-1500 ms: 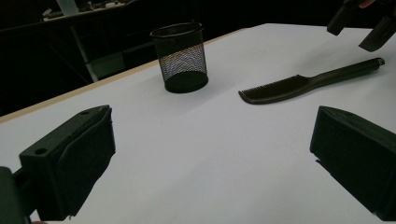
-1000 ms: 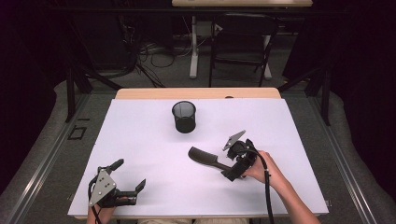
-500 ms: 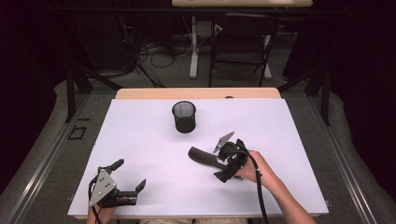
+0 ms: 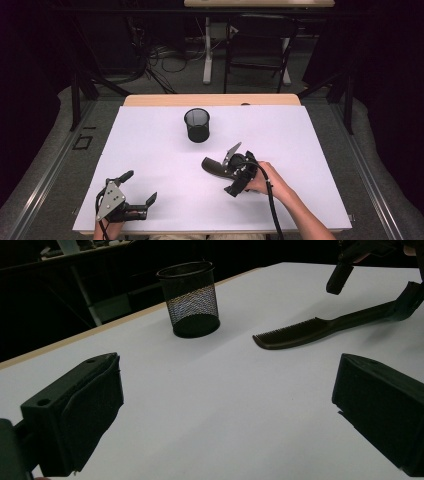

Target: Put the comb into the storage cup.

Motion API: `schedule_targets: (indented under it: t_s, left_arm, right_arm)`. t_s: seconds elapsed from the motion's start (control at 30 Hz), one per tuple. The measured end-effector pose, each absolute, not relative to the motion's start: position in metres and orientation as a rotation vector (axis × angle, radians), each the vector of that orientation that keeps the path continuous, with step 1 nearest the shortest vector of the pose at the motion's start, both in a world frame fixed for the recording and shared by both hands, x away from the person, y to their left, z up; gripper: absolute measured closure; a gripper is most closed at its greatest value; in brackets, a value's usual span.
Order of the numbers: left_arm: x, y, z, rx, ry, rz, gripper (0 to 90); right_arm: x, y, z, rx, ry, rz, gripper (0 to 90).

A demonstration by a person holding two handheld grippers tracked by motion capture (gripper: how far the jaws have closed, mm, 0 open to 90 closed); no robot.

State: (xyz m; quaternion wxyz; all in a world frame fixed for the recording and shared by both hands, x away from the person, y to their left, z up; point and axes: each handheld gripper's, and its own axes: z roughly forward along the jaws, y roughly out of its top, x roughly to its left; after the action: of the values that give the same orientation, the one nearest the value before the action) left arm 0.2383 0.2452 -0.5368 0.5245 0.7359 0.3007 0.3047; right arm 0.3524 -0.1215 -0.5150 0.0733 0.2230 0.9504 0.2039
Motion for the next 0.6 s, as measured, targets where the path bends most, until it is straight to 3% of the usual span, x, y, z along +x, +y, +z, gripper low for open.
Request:
schedule_targets:
  t_s: [0.23, 0.6]
  left_arm:
    - [0.238, 0.246, -0.537, 1.764, 0.717, 0.724, 0.1]
    - [0.239, 0.246, -0.537, 1.763, 0.715, 0.715, 0.1]
  right_arm:
    - [0.360, -0.118, -0.522, 0.704, 2.868, 0.534, 25.7]
    - [0.367, -0.119, -0.528, 0.769, 2.904, 0.476, 53.3]
